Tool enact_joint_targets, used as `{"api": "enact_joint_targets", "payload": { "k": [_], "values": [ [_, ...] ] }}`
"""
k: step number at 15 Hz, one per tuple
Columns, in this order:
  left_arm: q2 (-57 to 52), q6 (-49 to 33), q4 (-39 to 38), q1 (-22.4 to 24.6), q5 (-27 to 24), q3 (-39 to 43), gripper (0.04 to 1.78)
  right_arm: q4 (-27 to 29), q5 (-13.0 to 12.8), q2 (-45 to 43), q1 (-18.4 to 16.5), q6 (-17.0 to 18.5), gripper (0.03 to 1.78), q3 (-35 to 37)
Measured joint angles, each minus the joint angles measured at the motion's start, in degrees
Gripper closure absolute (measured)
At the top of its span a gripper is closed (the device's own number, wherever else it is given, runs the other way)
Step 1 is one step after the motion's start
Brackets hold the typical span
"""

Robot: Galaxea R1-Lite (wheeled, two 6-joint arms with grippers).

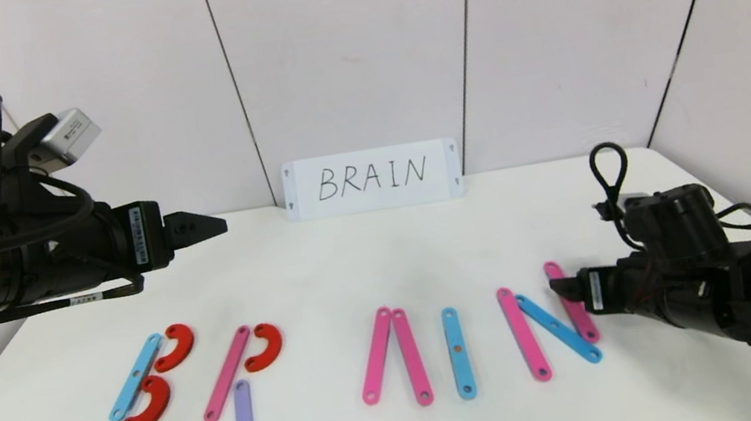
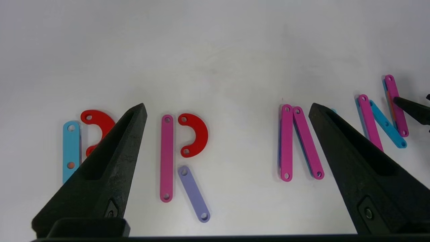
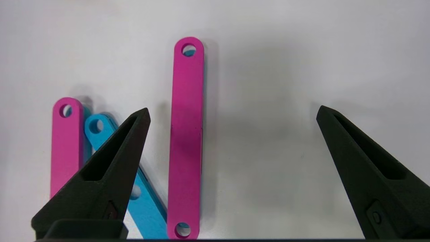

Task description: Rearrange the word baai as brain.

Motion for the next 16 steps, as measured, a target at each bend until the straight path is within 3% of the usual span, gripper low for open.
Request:
{"api": "enact_joint_targets", "payload": {
  "k": [3, 5, 9, 12, 16],
  "values": [
    [-0.3, -0.1, 0.0, -0.2, 0.0, -0.1, 0.13, 1.2, -0.4, -4.7, -0.1, -0.8, 0.08, -2.9],
    [-1.0, -0.4, 0.3, -0.2, 0.1, -0.5, 0.13, 5.4, -3.3, -10.0, -0.7, -3.3, 0.08, -7.4],
    [-5.5, -0.6, 3.6, 0.0, 2.5, -2.6, 0.13, 19.1, -10.7, -23.2, -3.2, -10.5, 0.08, -15.8],
    [-10.3, 0.8, 7.7, -1.1, 9.5, -6.2, 0.13, 30.8, -12.3, -34.9, -7.9, -16.7, 0.08, -22.1],
    [-16.5, 1.4, 21.7, -3.5, 15.6, -18.1, 0.13, 47.0, -13.7, -48.3, -12.5, -21.1, 0.08, -30.8]
  ]
}}
